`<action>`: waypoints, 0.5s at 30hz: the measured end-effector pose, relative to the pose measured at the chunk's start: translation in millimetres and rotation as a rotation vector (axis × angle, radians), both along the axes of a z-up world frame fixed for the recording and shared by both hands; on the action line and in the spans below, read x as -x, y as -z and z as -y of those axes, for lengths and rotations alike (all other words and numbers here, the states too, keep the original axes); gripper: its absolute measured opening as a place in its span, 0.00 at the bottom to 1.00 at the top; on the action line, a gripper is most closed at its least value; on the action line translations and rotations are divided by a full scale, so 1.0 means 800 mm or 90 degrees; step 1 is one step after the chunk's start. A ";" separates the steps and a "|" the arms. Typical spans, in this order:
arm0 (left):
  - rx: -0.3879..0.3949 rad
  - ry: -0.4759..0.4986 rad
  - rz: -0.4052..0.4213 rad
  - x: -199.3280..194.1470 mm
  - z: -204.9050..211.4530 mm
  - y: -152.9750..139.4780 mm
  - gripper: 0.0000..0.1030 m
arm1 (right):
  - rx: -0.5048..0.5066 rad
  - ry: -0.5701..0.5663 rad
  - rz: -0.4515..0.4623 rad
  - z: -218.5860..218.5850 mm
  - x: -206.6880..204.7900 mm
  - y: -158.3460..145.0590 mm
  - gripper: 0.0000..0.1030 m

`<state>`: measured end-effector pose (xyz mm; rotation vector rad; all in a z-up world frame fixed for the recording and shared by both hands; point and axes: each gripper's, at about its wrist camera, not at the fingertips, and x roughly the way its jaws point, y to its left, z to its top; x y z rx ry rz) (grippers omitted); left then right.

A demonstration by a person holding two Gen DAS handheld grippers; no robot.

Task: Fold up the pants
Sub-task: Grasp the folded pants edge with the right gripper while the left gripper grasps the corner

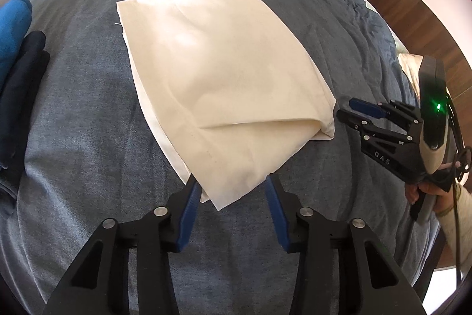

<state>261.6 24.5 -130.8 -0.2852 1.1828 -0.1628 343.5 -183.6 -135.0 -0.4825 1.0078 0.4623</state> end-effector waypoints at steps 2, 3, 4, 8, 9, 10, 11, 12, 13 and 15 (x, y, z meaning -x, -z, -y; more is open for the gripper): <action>0.001 0.004 -0.003 -0.001 0.001 0.000 0.37 | 0.024 -0.035 0.014 -0.006 0.001 0.004 0.29; 0.001 0.007 -0.002 -0.001 0.001 0.000 0.36 | 0.029 -0.045 0.018 -0.008 0.001 0.005 0.29; -0.002 0.010 -0.002 -0.001 0.002 0.000 0.36 | 0.030 -0.054 0.018 -0.009 0.000 0.006 0.29; 0.004 0.009 -0.002 -0.003 0.001 0.000 0.35 | 0.050 -0.091 0.045 -0.018 0.002 0.007 0.28; 0.006 0.008 -0.003 -0.004 0.000 0.001 0.34 | 0.056 -0.100 0.053 -0.022 0.003 0.008 0.28; 0.007 0.008 -0.004 -0.005 -0.001 0.001 0.31 | 0.062 -0.109 0.060 -0.024 0.007 0.010 0.28; 0.008 0.009 -0.004 -0.006 -0.001 0.001 0.28 | 0.076 -0.128 0.065 -0.028 0.009 0.014 0.28; 0.008 0.010 -0.004 -0.006 -0.002 0.001 0.26 | 0.089 -0.139 0.072 -0.033 0.010 0.016 0.28; 0.008 0.012 -0.003 -0.007 -0.002 0.001 0.25 | 0.104 -0.153 0.083 -0.037 0.013 0.019 0.28; 0.009 0.017 -0.003 -0.009 -0.002 0.002 0.19 | 0.131 -0.177 0.112 -0.043 0.020 0.023 0.23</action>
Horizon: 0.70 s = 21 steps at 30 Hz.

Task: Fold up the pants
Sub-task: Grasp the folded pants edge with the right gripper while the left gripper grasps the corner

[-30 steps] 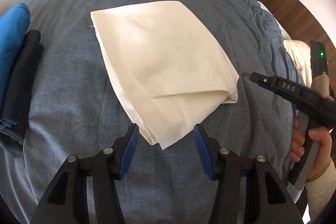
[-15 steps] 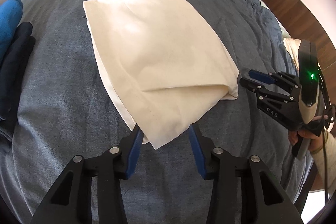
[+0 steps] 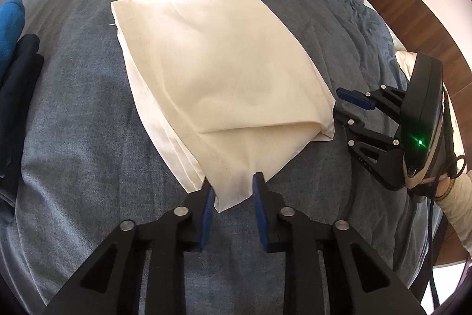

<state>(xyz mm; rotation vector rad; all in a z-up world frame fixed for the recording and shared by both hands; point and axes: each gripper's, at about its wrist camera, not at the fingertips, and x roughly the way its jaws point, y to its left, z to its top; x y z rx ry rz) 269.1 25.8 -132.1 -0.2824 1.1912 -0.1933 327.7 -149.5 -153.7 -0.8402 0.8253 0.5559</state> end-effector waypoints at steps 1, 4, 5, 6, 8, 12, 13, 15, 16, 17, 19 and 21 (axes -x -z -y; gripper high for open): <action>0.003 0.004 -0.002 -0.001 0.001 0.001 0.18 | 0.006 -0.009 0.014 -0.002 0.002 -0.001 0.22; 0.013 -0.001 -0.003 -0.001 0.000 0.002 0.20 | 0.006 -0.024 0.034 -0.004 0.011 -0.007 0.22; 0.016 -0.007 -0.006 -0.002 -0.001 0.004 0.22 | 0.003 -0.023 0.034 0.000 0.011 -0.007 0.22; 0.030 -0.010 -0.010 -0.003 -0.002 0.006 0.24 | -0.001 -0.017 0.035 0.003 0.012 -0.008 0.22; 0.033 -0.014 -0.013 -0.006 -0.001 0.008 0.24 | -0.012 -0.004 0.037 0.006 0.008 -0.013 0.22; 0.037 -0.006 -0.004 -0.008 -0.003 0.005 0.06 | -0.016 0.004 0.045 0.005 0.004 -0.015 0.20; 0.043 0.000 -0.003 -0.008 -0.002 0.003 0.05 | -0.011 0.003 0.050 0.003 0.003 -0.014 0.19; 0.050 0.010 0.001 -0.006 -0.001 -0.002 0.04 | -0.013 0.012 0.038 0.003 -0.002 -0.013 0.14; 0.055 0.014 0.001 -0.004 -0.002 -0.005 0.04 | -0.021 0.024 0.030 0.004 -0.007 -0.012 0.12; 0.059 0.016 0.003 -0.001 -0.003 -0.009 0.03 | -0.037 0.039 0.015 0.007 -0.012 -0.014 0.11; 0.062 0.018 0.006 0.004 -0.008 -0.014 0.03 | -0.047 0.061 0.003 0.010 -0.020 -0.014 0.10; 0.056 0.019 0.009 0.009 -0.012 -0.016 0.03 | -0.053 0.074 -0.002 0.010 -0.022 -0.015 0.10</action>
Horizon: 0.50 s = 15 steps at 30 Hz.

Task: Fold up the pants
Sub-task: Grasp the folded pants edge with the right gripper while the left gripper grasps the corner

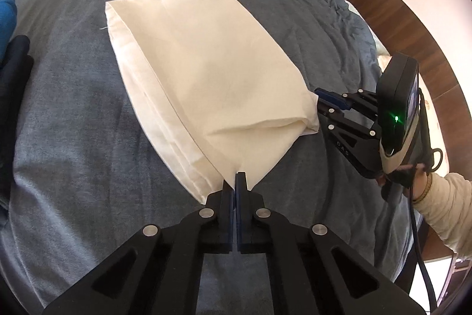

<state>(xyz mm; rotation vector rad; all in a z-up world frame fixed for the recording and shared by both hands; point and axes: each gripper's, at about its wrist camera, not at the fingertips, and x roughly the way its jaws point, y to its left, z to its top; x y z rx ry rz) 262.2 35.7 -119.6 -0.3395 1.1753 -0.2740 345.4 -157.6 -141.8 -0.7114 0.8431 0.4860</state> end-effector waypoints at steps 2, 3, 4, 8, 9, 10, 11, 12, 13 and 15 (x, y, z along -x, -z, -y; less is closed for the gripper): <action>0.003 0.000 -0.003 0.003 -0.005 0.002 0.03 | -0.003 0.011 0.000 -0.001 -0.002 -0.001 0.09; 0.006 0.000 -0.005 0.004 -0.008 0.003 0.02 | -0.001 0.015 -0.001 -0.002 -0.003 0.000 0.09; 0.006 0.003 -0.007 0.004 -0.009 0.004 0.02 | 0.000 0.020 0.001 -0.003 -0.003 0.001 0.09; -0.009 0.009 -0.008 0.013 -0.014 0.003 0.02 | 0.001 0.041 -0.006 -0.001 -0.003 0.005 0.08; -0.005 0.008 -0.012 0.013 -0.014 0.004 0.02 | 0.004 0.043 -0.007 -0.001 -0.003 0.006 0.08; 0.000 0.010 -0.018 0.014 -0.015 0.006 0.02 | 0.005 0.048 -0.007 0.000 -0.004 0.007 0.08; -0.003 0.015 -0.020 0.015 -0.014 0.007 0.02 | 0.006 0.050 -0.007 -0.001 -0.004 0.008 0.08; -0.019 0.025 -0.015 0.016 -0.012 0.006 0.02 | 0.010 0.052 -0.006 -0.001 -0.005 0.009 0.08; -0.031 0.031 -0.008 0.016 -0.011 0.004 0.02 | 0.010 0.053 -0.006 -0.002 -0.005 0.009 0.08; -0.023 0.027 -0.006 0.014 -0.012 0.001 0.02 | 0.004 0.061 -0.014 -0.001 -0.007 0.010 0.08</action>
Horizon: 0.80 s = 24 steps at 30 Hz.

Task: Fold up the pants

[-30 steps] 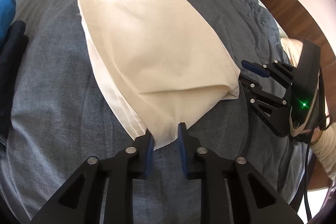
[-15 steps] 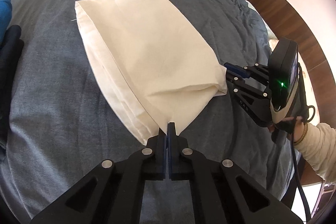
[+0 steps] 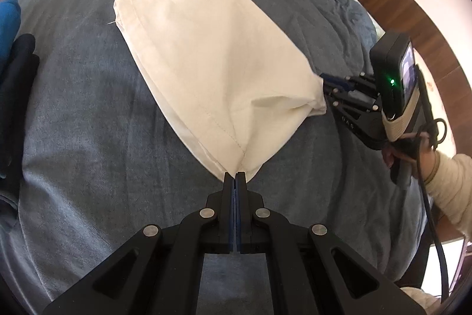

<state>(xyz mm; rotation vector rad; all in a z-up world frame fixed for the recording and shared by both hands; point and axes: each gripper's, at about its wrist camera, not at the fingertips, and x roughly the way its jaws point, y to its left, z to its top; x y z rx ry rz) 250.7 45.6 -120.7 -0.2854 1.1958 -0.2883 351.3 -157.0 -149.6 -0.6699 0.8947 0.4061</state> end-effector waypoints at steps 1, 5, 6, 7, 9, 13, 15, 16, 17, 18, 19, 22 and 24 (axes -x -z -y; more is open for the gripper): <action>0.012 -0.003 -0.001 -0.001 -0.001 -0.001 0.02 | -0.003 0.003 -0.009 0.001 -0.001 0.000 0.08; 0.031 -0.014 -0.012 -0.005 0.000 0.005 0.17 | -0.013 0.007 -0.020 0.005 0.000 -0.004 0.11; 0.035 -0.017 -0.013 -0.007 0.001 0.006 0.25 | -0.010 0.006 -0.020 0.005 0.002 -0.005 0.11; 0.040 -0.021 -0.013 -0.007 0.001 0.007 0.27 | -0.004 0.005 -0.021 0.005 0.004 -0.005 0.13; 0.032 -0.023 -0.015 -0.011 0.003 0.010 0.29 | 0.008 0.010 -0.013 0.005 0.010 -0.006 0.25; -0.026 -0.052 -0.023 -0.009 -0.004 0.008 0.29 | 0.030 0.039 0.002 0.014 0.024 -0.014 0.27; -0.057 -0.045 0.003 -0.007 -0.004 -0.004 0.29 | 0.014 0.059 0.008 0.022 0.031 -0.028 0.27; -0.071 -0.043 0.021 -0.008 -0.002 -0.013 0.31 | -0.009 0.064 0.009 0.025 0.035 -0.038 0.27; -0.076 -0.049 0.037 -0.012 -0.002 -0.020 0.32 | -0.034 0.064 0.011 0.027 0.039 -0.048 0.27; -0.075 -0.055 0.044 -0.014 -0.002 -0.021 0.39 | -0.050 0.062 0.013 0.027 0.039 -0.055 0.27; -0.071 -0.068 0.053 -0.019 -0.004 -0.024 0.46 | -0.066 0.059 0.010 0.026 0.038 -0.060 0.27; -0.059 -0.123 0.060 -0.036 -0.019 -0.023 0.49 | -0.118 0.053 -0.017 0.022 0.016 -0.070 0.28; -0.049 -0.149 0.064 -0.045 -0.027 -0.021 0.52 | -0.149 0.060 -0.035 0.021 -0.010 -0.075 0.37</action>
